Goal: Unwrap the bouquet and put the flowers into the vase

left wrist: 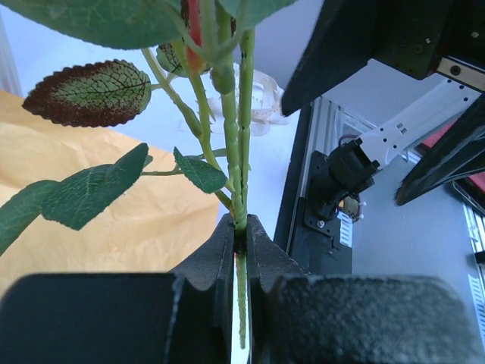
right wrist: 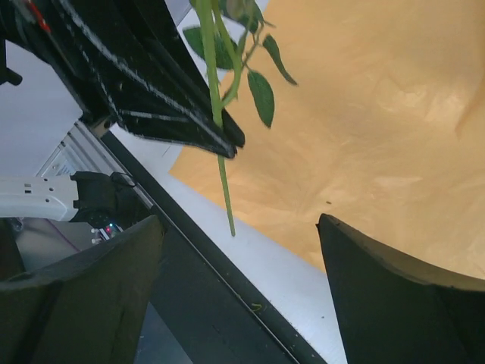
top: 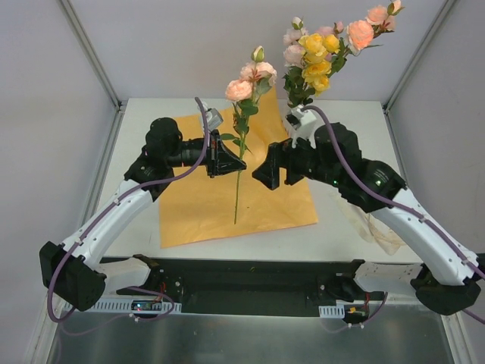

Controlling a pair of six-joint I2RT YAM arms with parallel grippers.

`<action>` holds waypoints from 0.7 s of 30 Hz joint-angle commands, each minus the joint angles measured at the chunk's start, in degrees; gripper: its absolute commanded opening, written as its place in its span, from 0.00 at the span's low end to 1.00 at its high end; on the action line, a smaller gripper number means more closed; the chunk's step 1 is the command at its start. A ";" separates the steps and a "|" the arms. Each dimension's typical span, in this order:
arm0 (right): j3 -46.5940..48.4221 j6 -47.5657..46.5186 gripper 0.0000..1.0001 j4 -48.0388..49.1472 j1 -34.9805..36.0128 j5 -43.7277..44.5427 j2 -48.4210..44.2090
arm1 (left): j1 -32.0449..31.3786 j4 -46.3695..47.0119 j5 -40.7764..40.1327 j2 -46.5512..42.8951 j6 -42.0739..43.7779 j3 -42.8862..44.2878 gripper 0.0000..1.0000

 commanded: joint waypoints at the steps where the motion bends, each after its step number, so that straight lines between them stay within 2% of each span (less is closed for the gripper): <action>1: 3.53 1.46 0.81 7.16 -0.01 -4.47 3.93 | -1.69 -0.31 2.26 -1.57 3.35 -0.54 0.00; 5: 1.70 4.80 0.72 12.79 0.07 -0.27 5.08 | -2.05 -0.75 1.83 -1.30 2.91 -0.54 0.00; 7: 1.17 5.59 0.65 14.90 0.16 1.24 5.25 | -2.13 -1.01 1.56 -1.30 3.17 -0.54 0.00; 21: -0.77 7.97 0.46 19.04 0.25 1.60 8.50 | -3.01 -1.27 0.95 -0.43 3.00 -0.80 0.00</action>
